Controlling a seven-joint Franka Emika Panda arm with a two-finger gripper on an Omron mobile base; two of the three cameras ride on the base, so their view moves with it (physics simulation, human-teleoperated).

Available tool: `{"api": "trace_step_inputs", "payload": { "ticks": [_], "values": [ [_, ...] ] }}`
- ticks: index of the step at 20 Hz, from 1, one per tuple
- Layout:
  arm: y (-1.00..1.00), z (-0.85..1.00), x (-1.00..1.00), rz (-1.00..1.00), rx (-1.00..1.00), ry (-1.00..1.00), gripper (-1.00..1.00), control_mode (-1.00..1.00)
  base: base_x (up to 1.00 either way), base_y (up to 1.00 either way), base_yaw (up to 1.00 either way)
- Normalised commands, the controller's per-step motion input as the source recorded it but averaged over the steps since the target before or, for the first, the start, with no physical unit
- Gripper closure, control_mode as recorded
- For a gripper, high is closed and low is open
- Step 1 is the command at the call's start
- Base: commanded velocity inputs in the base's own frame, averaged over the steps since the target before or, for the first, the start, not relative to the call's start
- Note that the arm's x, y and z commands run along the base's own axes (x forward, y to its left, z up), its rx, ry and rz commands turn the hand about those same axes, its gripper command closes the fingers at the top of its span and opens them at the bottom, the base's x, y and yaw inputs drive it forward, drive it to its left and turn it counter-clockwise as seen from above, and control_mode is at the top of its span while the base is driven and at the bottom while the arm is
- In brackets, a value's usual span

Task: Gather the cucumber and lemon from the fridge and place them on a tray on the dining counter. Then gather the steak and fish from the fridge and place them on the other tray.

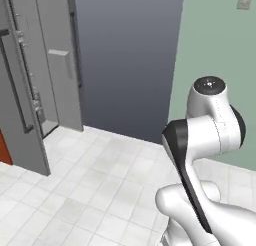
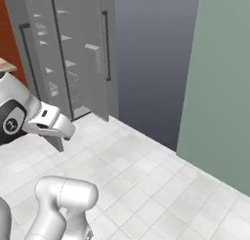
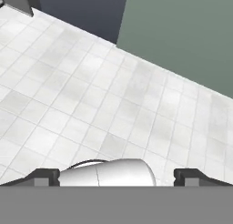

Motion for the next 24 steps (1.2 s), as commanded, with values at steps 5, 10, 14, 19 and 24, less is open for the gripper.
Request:
{"api": "trace_step_inputs", "payload": {
  "ticks": [5,10,14,19,24],
  "values": [
    [0.0,0.0,0.0,0.0,0.0,0.0,-1.0,1.0,0.98,-0.1,0.45],
    [0.0,0.0,0.0,0.0,0.0,0.0,-1.0,1.0,0.91,-0.18,0.46],
    [0.0,0.0,0.0,0.0,0.0,0.0,-1.0,1.0,0.82,-0.33,0.44],
    [0.0,0.0,0.0,0.0,0.0,0.0,-1.0,1.0,0.79,-0.4,0.41],
    [0.0,0.0,0.0,0.0,0.0,0.0,-1.0,1.0,0.8,-0.38,0.4]
  ]
}}
